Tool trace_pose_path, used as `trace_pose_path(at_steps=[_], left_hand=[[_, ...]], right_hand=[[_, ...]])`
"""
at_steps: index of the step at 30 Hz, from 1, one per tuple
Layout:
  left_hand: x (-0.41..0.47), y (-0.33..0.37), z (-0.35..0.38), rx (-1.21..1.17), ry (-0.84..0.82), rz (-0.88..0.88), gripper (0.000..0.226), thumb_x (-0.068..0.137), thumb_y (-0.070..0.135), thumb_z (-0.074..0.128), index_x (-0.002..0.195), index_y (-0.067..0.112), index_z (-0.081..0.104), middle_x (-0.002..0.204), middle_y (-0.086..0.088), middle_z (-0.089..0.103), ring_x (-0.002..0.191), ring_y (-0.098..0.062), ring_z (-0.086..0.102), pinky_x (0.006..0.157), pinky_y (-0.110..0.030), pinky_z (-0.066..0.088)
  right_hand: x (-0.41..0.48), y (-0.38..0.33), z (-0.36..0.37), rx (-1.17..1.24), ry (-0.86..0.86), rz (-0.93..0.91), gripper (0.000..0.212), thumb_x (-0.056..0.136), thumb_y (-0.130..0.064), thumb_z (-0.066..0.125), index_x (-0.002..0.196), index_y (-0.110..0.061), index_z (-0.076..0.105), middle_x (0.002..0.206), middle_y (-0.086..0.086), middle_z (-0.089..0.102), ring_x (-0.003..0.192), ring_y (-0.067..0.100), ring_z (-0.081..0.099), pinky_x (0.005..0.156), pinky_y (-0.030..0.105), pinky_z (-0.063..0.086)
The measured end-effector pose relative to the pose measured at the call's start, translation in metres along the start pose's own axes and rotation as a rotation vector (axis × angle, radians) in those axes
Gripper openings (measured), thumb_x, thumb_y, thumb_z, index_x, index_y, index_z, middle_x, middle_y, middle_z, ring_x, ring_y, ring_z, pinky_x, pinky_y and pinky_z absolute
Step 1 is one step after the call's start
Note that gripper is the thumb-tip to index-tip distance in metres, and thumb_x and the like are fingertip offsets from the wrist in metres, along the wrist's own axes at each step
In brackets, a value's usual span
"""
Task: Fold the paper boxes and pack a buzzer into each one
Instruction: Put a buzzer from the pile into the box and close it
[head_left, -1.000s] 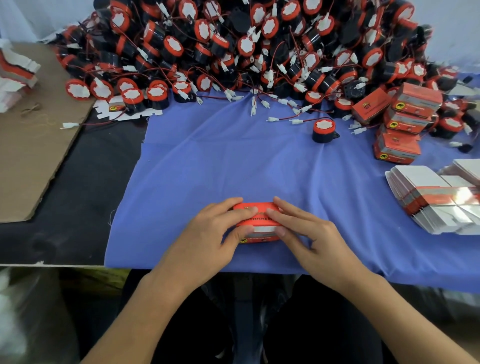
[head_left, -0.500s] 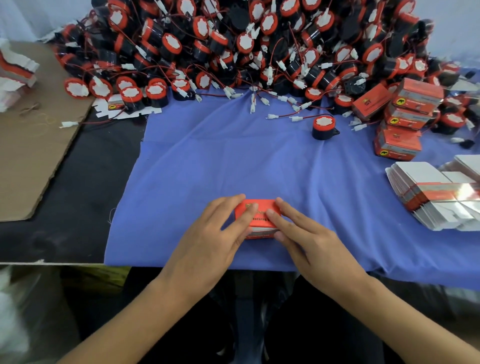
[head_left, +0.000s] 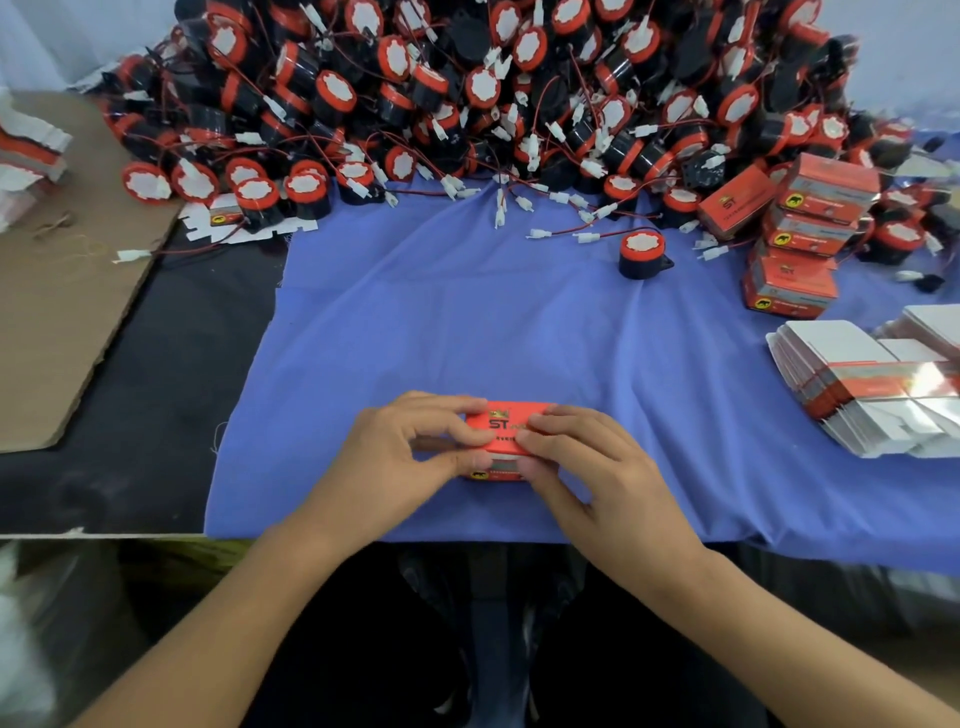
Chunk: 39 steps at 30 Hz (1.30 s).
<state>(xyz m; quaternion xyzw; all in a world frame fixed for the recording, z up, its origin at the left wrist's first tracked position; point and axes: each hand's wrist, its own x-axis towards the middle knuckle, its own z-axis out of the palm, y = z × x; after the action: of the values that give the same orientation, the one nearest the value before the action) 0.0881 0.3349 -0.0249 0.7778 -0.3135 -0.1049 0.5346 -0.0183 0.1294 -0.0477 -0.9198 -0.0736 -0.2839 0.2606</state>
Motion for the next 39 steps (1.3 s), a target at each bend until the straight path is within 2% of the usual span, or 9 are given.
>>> trace_pose_path(at_steps=[3,6,16,19,22,25,28,31,39], left_hand=[[0.002,-0.001,0.003,0.304,0.026,0.246,0.003,0.085,0.017,0.083,0.088,0.017,0.082,0.111,0.013,0.073,0.109,-0.008,0.064,0.096,-0.026,0.05],[0.001,-0.003,0.013,0.501,0.039,0.508,0.012,0.095,0.013,0.07,0.093,0.003,0.076,0.104,-0.004,0.07,0.098,-0.025,0.063,0.092,-0.03,0.049],[-0.016,-0.023,0.033,0.789,0.222,0.703,0.025,0.108,0.006,0.052,0.106,-0.003,0.075,0.1,-0.013,0.069,0.092,-0.031,0.058,0.085,-0.04,0.053],[-0.017,-0.023,0.034,0.64,0.227,0.593,0.017,0.102,0.01,0.063,0.1,0.0,0.076,0.106,-0.011,0.068,0.1,-0.028,0.06,0.092,-0.036,0.051],[-0.019,-0.016,0.036,0.312,0.231,0.279,0.013,0.096,0.022,0.072,0.093,0.01,0.077,0.124,-0.001,0.06,0.114,-0.016,0.063,0.096,-0.028,0.051],[-0.019,-0.004,0.041,-0.015,0.342,-0.048,0.012,0.088,0.025,0.08,0.099,0.028,0.075,0.12,0.009,0.065,0.108,-0.002,0.067,0.08,-0.01,0.053],[-0.016,0.0,0.053,-0.327,0.473,-0.323,0.027,0.084,0.021,0.085,0.106,0.029,0.07,0.105,0.008,0.076,0.094,-0.004,0.074,0.082,-0.019,0.055],[-0.012,0.01,0.07,-0.342,0.435,-0.326,0.012,0.089,0.019,0.08,0.099,0.024,0.076,0.096,0.011,0.079,0.094,-0.007,0.075,0.087,-0.029,0.057],[0.051,0.07,0.122,-0.286,0.242,-0.106,0.034,0.098,0.012,0.068,0.13,0.021,0.068,0.124,0.008,0.068,0.111,0.006,0.066,0.089,-0.007,0.048]], right_hand=[[0.008,-0.001,-0.001,0.007,-0.04,-0.049,0.016,0.096,-0.01,0.071,0.112,-0.008,0.076,0.114,0.002,0.07,0.119,0.02,0.063,0.104,0.031,0.049],[0.007,-0.004,-0.001,-0.023,-0.04,-0.043,0.022,0.094,-0.001,0.072,0.114,-0.008,0.077,0.115,0.002,0.072,0.117,0.021,0.065,0.103,0.031,0.05],[-0.007,-0.006,0.01,-0.235,0.013,-0.141,0.022,0.095,-0.003,0.069,0.115,-0.004,0.076,0.12,0.011,0.072,0.115,0.032,0.068,0.093,0.044,0.057],[-0.009,-0.007,0.012,-0.118,0.019,-0.084,0.021,0.1,-0.009,0.062,0.115,-0.007,0.076,0.129,0.006,0.065,0.122,0.027,0.063,0.099,0.04,0.053],[-0.011,-0.017,0.013,0.16,0.061,0.229,0.022,0.095,-0.01,0.07,0.113,-0.023,0.076,0.147,-0.004,0.045,0.14,0.01,0.047,0.111,0.022,0.042],[-0.012,-0.028,0.016,0.459,0.171,0.56,0.04,0.09,-0.007,0.077,0.124,-0.025,0.069,0.134,-0.009,0.057,0.127,0.006,0.058,0.1,0.025,0.054],[-0.008,-0.037,0.018,0.697,0.302,0.794,0.04,0.09,-0.012,0.078,0.124,-0.026,0.064,0.117,-0.009,0.071,0.112,0.003,0.068,0.095,0.022,0.056],[-0.005,-0.036,0.015,0.762,0.384,0.926,0.027,0.091,-0.012,0.076,0.117,-0.017,0.069,0.114,-0.001,0.075,0.107,0.008,0.072,0.098,0.027,0.056],[0.018,0.018,-0.068,0.313,0.485,0.784,0.032,0.096,-0.021,0.069,0.127,-0.029,0.067,0.115,-0.009,0.065,0.102,-0.001,0.066,0.085,0.008,0.048]])
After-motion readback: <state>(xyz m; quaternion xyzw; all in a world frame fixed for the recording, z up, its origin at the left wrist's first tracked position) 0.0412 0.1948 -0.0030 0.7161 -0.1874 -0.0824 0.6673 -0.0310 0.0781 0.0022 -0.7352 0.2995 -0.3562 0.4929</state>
